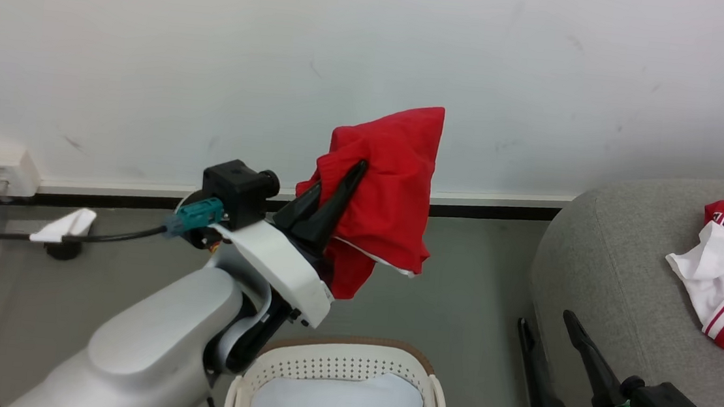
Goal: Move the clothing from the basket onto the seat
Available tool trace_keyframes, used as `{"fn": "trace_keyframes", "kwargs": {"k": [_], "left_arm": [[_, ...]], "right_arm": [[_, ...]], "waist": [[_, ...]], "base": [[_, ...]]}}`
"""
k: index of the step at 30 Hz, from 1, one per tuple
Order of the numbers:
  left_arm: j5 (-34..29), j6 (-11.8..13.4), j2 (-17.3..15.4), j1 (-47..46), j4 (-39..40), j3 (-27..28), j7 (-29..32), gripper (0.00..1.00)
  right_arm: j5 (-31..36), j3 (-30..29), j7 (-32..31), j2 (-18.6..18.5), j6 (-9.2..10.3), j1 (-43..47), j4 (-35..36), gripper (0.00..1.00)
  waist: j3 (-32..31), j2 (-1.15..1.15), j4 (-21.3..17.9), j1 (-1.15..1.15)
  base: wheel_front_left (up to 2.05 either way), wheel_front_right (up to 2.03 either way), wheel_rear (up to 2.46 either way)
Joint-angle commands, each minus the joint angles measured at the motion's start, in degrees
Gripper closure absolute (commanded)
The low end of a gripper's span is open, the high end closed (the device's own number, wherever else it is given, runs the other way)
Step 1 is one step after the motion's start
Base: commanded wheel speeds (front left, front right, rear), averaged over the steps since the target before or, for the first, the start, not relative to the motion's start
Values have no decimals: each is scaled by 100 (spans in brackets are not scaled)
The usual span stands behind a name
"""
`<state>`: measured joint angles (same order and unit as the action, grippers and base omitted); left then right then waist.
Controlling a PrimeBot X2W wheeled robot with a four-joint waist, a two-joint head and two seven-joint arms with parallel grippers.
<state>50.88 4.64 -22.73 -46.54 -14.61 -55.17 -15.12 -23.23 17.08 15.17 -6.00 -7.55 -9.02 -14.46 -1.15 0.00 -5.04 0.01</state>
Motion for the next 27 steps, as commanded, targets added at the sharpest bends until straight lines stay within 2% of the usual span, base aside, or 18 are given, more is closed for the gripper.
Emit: {"fn": "trace_keyframes", "kwargs": {"k": [1,6,14,22,27], "left_arm": [[-67,26,-39,77,44,28,-3,100],[-102,107,-14,167,175,76,-4,100],[-237,158,102,268,338,152,-4,100],[-241,102,342,367,449,-29,1,100],[-255,43,511,458,535,-235,63,100]], "right_arm": [[-32,43,-5,-58,13,-36,-14,0],[-17,348,-5,-132,13,-130,-39,0],[-85,1271,-5,-234,12,-502,-299,0],[-299,2271,-5,-67,13,-1098,-855,0],[-403,2433,-5,60,13,-1310,-1101,0]], "waist": [[1,0,27,-1],[29,0,93,-1],[87,0,182,-1],[68,0,401,-1],[21,0,599,-1]], "base": [[0,0,0],[0,0,0],[0,0,0],[0,0,0],[0,0,0]]}}
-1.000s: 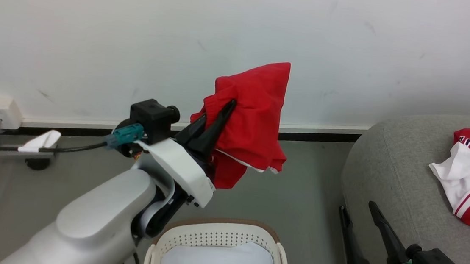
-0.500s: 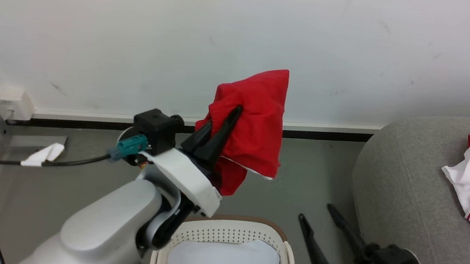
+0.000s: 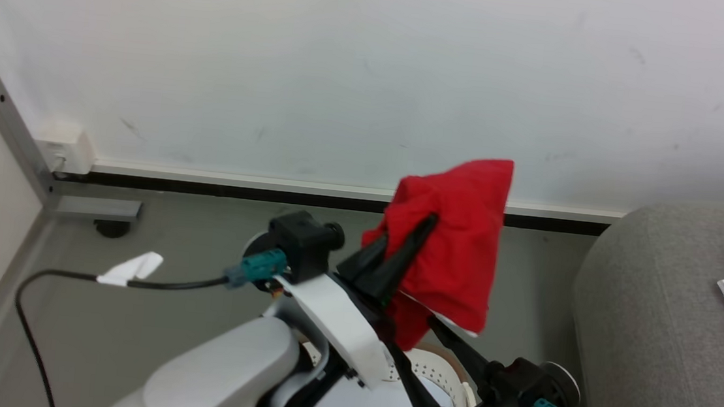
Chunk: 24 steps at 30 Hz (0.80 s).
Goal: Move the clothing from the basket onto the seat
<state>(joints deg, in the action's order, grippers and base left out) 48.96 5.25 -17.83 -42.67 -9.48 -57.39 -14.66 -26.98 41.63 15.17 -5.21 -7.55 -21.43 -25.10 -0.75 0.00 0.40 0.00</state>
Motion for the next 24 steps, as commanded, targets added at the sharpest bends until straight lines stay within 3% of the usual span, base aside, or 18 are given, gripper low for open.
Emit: {"fn": "trace_keyframes", "kwargs": {"k": [1,18,19,20,21,22,24], "left_arm": [[-79,-29,50,86,49,-57,35,100],[8,-149,366,398,183,-583,179,100],[19,-156,359,403,176,-582,178,100],[34,-157,352,408,165,-577,176,100],[45,-147,344,415,154,-564,170,100],[52,-139,332,415,144,-548,163,100],[54,-127,317,414,128,-512,142,100]], "right_arm": [[-35,-24,-5,18,13,-100,-76,0],[-225,-607,-5,194,13,-587,-685,0],[-208,-659,-5,190,13,-610,-723,5],[-198,-692,-5,186,13,-624,-746,47],[-198,-731,-5,179,13,-636,-764,68],[-200,-761,-5,169,13,-651,-772,100],[-193,-791,-5,158,13,-660,-795,100]], "waist": [[-26,0,94,0],[-77,0,472,0],[-72,0,483,0],[-65,0,492,0],[-57,0,499,0],[-45,0,503,0],[-17,0,502,0]], "base": [[0,0,0],[0,0,0],[0,0,0],[0,0,0],[0,0,0],[0,0,0],[0,0,0]]}}
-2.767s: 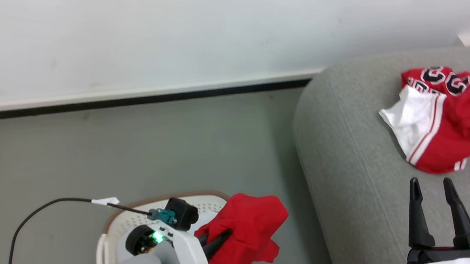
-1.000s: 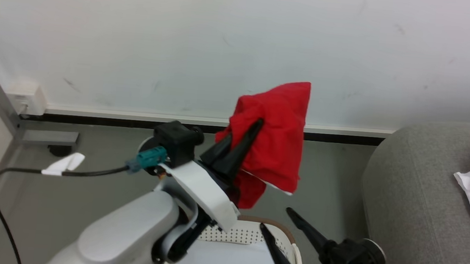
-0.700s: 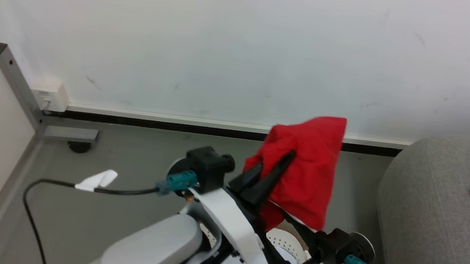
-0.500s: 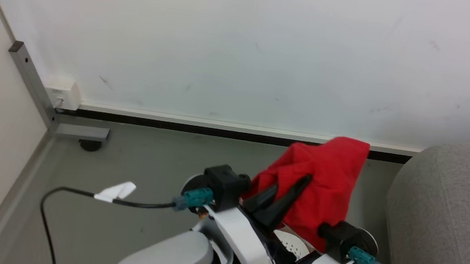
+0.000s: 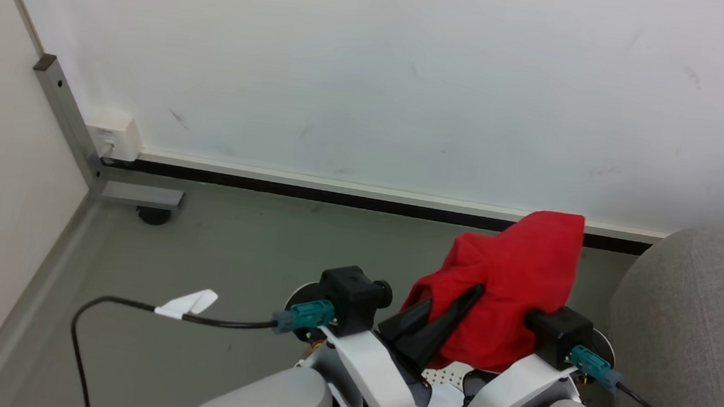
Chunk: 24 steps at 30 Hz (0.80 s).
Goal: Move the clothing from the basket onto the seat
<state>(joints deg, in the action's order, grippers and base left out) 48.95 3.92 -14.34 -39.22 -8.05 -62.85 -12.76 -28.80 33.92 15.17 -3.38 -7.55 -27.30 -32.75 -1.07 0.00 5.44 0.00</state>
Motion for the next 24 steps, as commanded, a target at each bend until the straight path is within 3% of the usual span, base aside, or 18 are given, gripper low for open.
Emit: {"fn": "trace_keyframes", "kwargs": {"k": [1,17,18,19,20,24], "left_arm": [[70,1,-33,72,-22,51,-59,100],[102,-2,-119,52,-272,313,-147,100],[94,8,-116,53,-285,319,-152,89],[85,16,-107,55,-296,321,-157,57],[81,18,-94,59,-299,321,-161,4],[62,29,-68,95,-322,326,-180,0]], "right_arm": [[-15,-21,-5,-27,13,-73,-35,100],[-95,127,-5,-55,13,66,138,100],[-104,127,-5,-66,13,72,154,100],[-110,112,-4,-83,13,75,176,100],[-105,86,-5,-99,13,78,201,100],[-83,-10,-5,-186,13,161,286,100]], "waist": [[25,0,-5,0],[84,0,-200,0],[86,0,-215,0],[88,0,-230,0],[90,0,-245,0],[101,0,-306,0]], "base": [[0,0,0],[0,0,0],[0,0,0],[0,0,0],[0,0,0],[0,0,0]]}}
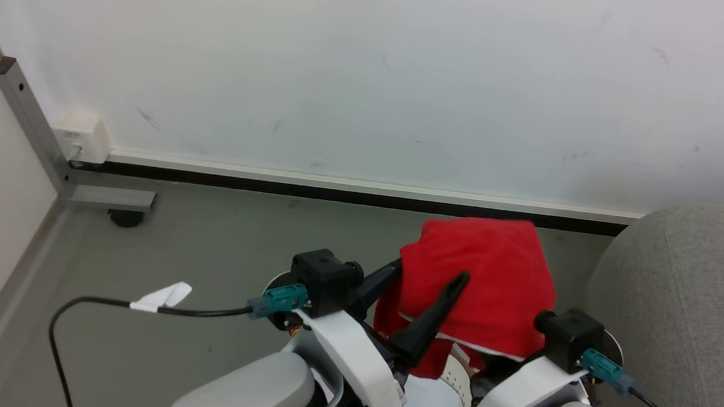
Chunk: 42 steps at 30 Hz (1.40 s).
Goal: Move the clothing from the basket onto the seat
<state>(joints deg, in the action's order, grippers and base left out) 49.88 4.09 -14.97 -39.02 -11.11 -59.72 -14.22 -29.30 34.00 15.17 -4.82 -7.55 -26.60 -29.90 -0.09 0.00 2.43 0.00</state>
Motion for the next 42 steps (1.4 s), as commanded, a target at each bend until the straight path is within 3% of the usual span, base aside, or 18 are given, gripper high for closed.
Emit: {"fn": "trace_keyframes", "kwargs": {"k": [1,16,32,42], "left_arm": [[-38,12,-2,81,-19,16,-36,0],[-208,-58,-25,269,123,119,-90,0],[-948,-90,-66,383,8,297,-91,0],[-1438,-318,143,524,-172,443,-92,0]], "right_arm": [[-19,-34,-5,-60,13,112,17,100],[208,-768,-3,-517,13,363,412,100],[427,-1550,-3,-953,13,535,1039,100],[619,-1928,-3,-1123,13,798,1347,100]], "waist": [[5,0,-23,0],[89,0,-580,0],[415,0,-2120,0],[567,0,-2809,0]], "base": [[0,0,0],[0,0,0],[0,0,0],[0,0,0]]}}
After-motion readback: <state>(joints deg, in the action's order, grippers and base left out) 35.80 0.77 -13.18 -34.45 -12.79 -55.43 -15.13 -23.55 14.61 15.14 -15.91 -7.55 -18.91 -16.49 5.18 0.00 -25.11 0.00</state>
